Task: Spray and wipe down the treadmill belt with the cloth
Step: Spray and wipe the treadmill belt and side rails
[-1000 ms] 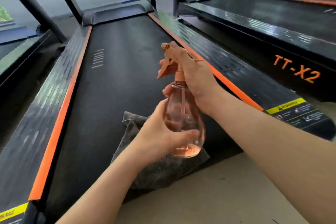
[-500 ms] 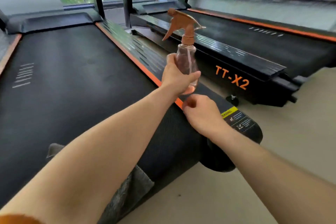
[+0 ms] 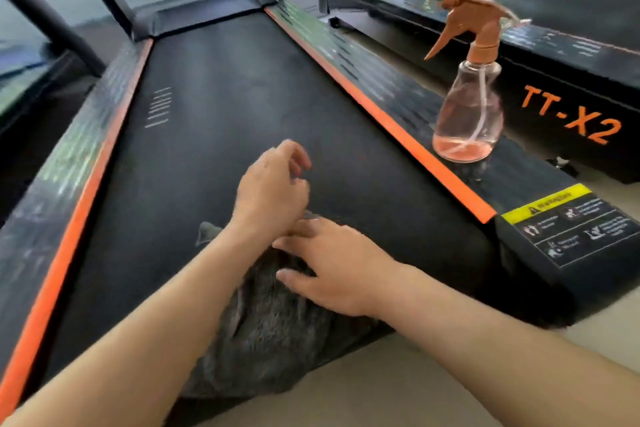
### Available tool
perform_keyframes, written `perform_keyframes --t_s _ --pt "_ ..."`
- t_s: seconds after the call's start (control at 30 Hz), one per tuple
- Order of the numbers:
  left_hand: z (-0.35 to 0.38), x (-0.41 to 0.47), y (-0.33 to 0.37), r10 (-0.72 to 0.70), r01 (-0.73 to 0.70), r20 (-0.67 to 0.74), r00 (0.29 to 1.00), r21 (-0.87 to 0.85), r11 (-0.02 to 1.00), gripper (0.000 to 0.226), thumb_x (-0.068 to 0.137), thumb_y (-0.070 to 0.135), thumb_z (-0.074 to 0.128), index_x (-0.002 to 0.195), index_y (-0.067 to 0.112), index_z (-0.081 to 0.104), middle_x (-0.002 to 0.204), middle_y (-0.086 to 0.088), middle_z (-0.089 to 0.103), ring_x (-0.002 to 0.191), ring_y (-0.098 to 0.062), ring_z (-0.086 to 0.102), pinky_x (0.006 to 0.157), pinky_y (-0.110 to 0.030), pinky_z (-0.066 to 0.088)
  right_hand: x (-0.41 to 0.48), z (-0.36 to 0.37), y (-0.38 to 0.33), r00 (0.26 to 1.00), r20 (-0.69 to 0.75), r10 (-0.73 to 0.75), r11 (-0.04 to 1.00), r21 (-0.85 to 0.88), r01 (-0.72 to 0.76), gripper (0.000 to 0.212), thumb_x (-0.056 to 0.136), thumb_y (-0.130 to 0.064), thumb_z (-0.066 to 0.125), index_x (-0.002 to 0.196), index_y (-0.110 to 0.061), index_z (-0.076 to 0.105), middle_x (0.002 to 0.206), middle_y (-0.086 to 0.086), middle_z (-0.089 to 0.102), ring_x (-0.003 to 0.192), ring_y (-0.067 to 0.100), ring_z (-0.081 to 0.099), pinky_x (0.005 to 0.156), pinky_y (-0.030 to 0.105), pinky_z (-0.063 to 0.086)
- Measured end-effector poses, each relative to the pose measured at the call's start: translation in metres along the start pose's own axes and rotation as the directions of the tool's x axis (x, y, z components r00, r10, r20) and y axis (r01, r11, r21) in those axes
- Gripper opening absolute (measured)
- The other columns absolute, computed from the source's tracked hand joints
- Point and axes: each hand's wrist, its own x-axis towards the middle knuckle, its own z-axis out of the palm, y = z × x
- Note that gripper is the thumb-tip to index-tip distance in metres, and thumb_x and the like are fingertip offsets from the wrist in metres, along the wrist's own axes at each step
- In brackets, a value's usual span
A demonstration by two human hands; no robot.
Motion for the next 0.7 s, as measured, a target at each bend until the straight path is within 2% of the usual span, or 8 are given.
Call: perform_keyframes --t_s 0.07,0.13,0.2,0.27,0.43,0.6,0.67,0.7 --pt "-0.015 -0.038 -0.048 -0.085 0.081 0.019 0.996 0.151 0.985 0.021 0.084 0.009 0.056 0.086 0.029 0.062 0.091 0.004 0.063 0.091 -0.022 0.06 0.074 -0.031 0.04 0.007 0.027 -0.015 0.991 0.127 -0.05 0.988 -0.139 0.067 0.068 0.1 -0.061 0.022 0.157 -0.023 0.025 0.166 0.006 0.014 0.152 0.023 0.01 0.123 0.051 0.012" --pt "-0.011 -0.072 -0.073 -0.081 0.058 0.127 0.989 0.172 0.983 0.025 0.093 0.028 0.051 0.112 0.032 0.066 0.115 0.006 0.067 0.112 -0.019 0.058 0.089 -0.031 0.042 0.005 0.04 -0.016 0.987 0.157 -0.038 0.973 -0.221 0.073 0.08 0.094 -0.064 0.004 0.159 -0.019 0.007 0.167 0.009 -0.005 0.154 0.021 -0.005 0.122 0.047 -0.004" --pt "0.006 -0.094 -0.076 -0.017 -0.05 0.292 0.956 0.221 0.974 0.063 0.093 0.055 0.018 0.151 0.037 0.034 0.155 0.012 0.035 0.146 -0.015 0.027 0.117 -0.034 0.024 -0.001 0.04 -0.006 0.994 0.107 -0.02 0.962 -0.27 0.049 0.089 0.085 -0.059 -0.009 0.159 -0.014 0.01 0.166 0.014 0.001 0.154 0.025 0.0 0.122 0.043 -0.001" --pt "0.026 -0.098 -0.064 0.007 -0.131 0.378 0.926 0.302 0.944 0.078 0.08 0.057 -0.015 0.156 0.041 -0.002 0.163 0.015 -0.003 0.152 -0.01 -0.007 0.122 -0.038 0.0 -0.013 0.034 0.008 0.996 0.087 0.023 0.953 -0.304 0.004 0.089 0.084 -0.054 -0.009 0.158 -0.01 0.016 0.165 0.017 0.01 0.153 0.029 0.009 0.122 0.042 0.005" --pt "0.09 -0.054 0.008 0.292 -0.385 0.415 0.862 0.162 0.908 0.078 0.087 0.054 -0.011 0.159 0.027 0.004 0.166 0.005 0.004 0.153 -0.013 0.0 0.123 -0.04 0.004 -0.066 -0.002 0.063 0.916 0.051 0.397 0.84 -0.422 -0.341 0.098 0.072 -0.055 -0.022 0.159 -0.013 -0.001 0.165 0.019 0.003 0.154 0.03 0.005 0.123 0.04 0.006" --pt "0.118 -0.028 0.046 0.437 -0.56 0.482 0.76 0.143 0.816 0.087 0.081 0.054 -0.011 0.158 0.023 0.016 0.166 0.005 0.012 0.152 -0.014 0.008 0.122 -0.039 0.007 -0.083 -0.008 0.077 0.814 -0.057 0.578 0.735 -0.398 -0.549 0.108 0.065 -0.05 -0.023 0.157 -0.003 0.008 0.164 0.022 0.011 0.152 0.031 0.013 0.122 0.041 0.012" --pt "0.115 -0.028 0.034 0.401 -0.507 0.425 0.811 0.17 0.845 0.084 0.083 0.056 -0.005 0.157 0.026 0.022 0.165 0.006 0.018 0.151 -0.014 0.014 0.121 -0.04 0.013 -0.078 -0.003 0.076 0.837 -0.131 0.531 0.76 -0.365 -0.538 0.094 0.081 -0.048 -0.004 0.148 0.004 0.036 0.15 0.03 0.038 0.14 0.038 0.04 0.113 0.048 0.034" --pt "0.112 -0.032 0.03 0.398 -0.49 0.381 0.834 0.183 0.852 0.079 0.087 0.055 0.003 0.153 0.025 0.033 0.161 0.003 0.029 0.148 -0.017 0.026 0.117 -0.042 0.024 -0.08 0.001 0.078 0.866 -0.193 0.462 0.781 -0.374 -0.5 0.073 0.09 -0.043 0.02 0.134 0.004 0.055 0.134 0.03 0.056 0.124 0.038 0.058 0.099 0.047 0.049"
